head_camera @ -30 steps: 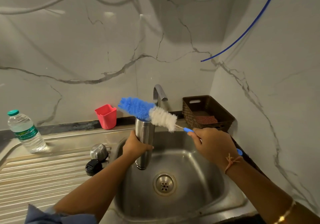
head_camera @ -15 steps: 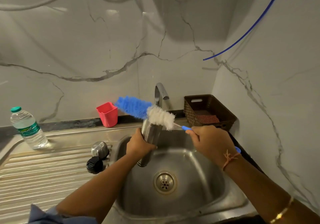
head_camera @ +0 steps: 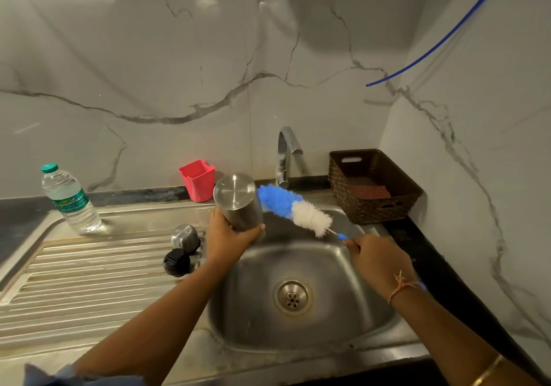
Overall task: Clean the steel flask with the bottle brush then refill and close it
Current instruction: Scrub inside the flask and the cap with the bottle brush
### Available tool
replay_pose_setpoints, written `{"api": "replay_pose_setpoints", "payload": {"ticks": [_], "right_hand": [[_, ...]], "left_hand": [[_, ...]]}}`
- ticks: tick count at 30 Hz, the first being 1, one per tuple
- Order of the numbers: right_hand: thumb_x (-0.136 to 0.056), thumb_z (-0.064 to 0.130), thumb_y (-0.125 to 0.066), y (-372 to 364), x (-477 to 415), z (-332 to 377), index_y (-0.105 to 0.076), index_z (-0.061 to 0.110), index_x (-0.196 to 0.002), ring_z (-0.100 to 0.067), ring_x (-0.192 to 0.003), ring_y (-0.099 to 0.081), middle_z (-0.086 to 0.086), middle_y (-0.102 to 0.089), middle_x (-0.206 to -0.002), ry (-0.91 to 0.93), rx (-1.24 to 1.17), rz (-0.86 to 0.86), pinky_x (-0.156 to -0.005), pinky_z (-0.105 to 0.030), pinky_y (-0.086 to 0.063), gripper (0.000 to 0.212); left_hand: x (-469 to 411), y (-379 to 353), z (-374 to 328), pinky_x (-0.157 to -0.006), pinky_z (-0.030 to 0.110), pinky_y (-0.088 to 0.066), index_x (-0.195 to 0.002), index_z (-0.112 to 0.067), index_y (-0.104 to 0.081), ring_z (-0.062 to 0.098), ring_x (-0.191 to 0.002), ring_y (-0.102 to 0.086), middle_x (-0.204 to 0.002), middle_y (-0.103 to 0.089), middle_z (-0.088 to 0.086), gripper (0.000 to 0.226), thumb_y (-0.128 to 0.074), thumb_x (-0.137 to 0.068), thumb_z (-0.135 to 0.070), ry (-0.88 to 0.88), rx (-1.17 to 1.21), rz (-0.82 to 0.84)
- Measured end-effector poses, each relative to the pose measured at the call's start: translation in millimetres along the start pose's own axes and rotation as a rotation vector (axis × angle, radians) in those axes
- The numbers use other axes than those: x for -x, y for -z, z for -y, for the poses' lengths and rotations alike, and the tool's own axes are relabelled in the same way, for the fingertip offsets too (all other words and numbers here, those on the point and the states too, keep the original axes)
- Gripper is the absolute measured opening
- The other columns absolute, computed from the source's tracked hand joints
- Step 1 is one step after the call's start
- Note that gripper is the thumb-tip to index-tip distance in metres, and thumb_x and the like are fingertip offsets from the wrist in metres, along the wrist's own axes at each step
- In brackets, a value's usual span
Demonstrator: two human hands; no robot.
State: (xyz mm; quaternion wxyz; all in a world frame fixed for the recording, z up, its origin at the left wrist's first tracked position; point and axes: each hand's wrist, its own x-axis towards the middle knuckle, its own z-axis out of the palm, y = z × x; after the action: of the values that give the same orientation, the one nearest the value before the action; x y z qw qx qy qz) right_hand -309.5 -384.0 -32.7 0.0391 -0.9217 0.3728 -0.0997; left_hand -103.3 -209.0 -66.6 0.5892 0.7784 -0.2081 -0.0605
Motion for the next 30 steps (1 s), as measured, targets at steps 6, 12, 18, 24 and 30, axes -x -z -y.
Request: {"api": "replay_pose_setpoints", "payload": {"ticks": [6, 12, 18, 24, 30], "right_hand": [[-0.098, 0.042, -0.037, -15.8, -1.7, 5.7, -0.062, 0.014, -0.1, -0.021, -0.082, -0.061, -0.005, -0.066, -0.093, -0.002, -0.023, 0.088, -0.063, -0.027, -0.04, 0.038], [-0.098, 0.041, -0.034, -10.9, 1.1, -1.0, -0.063, 0.015, -0.09, -0.01, -0.055, -0.042, 0.002, -0.051, -0.068, 0.006, -0.124, -0.045, -0.046, -0.022, -0.024, 0.04], [-0.097, 0.042, -0.039, -21.7, -0.5, -9.3, -0.064, 0.016, -0.097, -0.017, -0.073, -0.054, -0.003, -0.064, -0.086, 0.012, -0.076, 0.085, -0.056, -0.025, -0.033, 0.037], [-0.098, 0.041, -0.036, -13.4, 0.9, -14.4, -0.063, 0.016, -0.087, -0.015, -0.063, -0.046, 0.004, -0.05, -0.068, 0.005, -0.109, -0.018, -0.046, -0.022, -0.023, 0.038], [-0.097, 0.04, -0.04, -18.2, -2.3, -16.4, -0.053, 0.019, -0.076, -0.015, -0.062, -0.046, 0.006, -0.043, -0.061, -0.025, -0.112, 0.113, -0.045, -0.023, -0.022, 0.032]], "left_hand": [[10.3, 3.4, -1.2, -0.081, 0.025, -0.045, -0.117, -0.029, -0.046, 0.011, -0.101, -0.055, -0.106, -0.057, -0.011, 0.071, -0.088, -0.06, -0.025, -0.005, -0.211, 0.191], [18.4, 5.6, -10.7, -0.074, 0.017, -0.04, -0.113, -0.031, -0.042, 0.008, -0.096, -0.052, -0.103, -0.055, -0.011, 0.069, -0.087, -0.061, -0.023, -0.029, -0.194, 0.127], [21.3, 5.5, -9.9, -0.08, 0.028, -0.042, -0.11, -0.032, -0.041, 0.01, -0.095, -0.051, -0.101, -0.055, -0.011, 0.067, -0.087, -0.061, -0.026, -0.003, -0.236, 0.103], [19.3, 0.4, -11.3, -0.077, 0.023, -0.046, -0.112, -0.024, -0.05, 0.007, -0.094, -0.059, -0.102, -0.061, -0.011, 0.068, -0.089, -0.056, -0.033, -0.024, -0.192, 0.059], [22.8, -8.8, 0.8, -0.086, 0.037, -0.051, -0.116, -0.034, -0.047, 0.013, -0.101, -0.058, -0.109, -0.06, -0.009, 0.076, -0.082, -0.05, -0.048, 0.019, -0.366, 0.158]]}}
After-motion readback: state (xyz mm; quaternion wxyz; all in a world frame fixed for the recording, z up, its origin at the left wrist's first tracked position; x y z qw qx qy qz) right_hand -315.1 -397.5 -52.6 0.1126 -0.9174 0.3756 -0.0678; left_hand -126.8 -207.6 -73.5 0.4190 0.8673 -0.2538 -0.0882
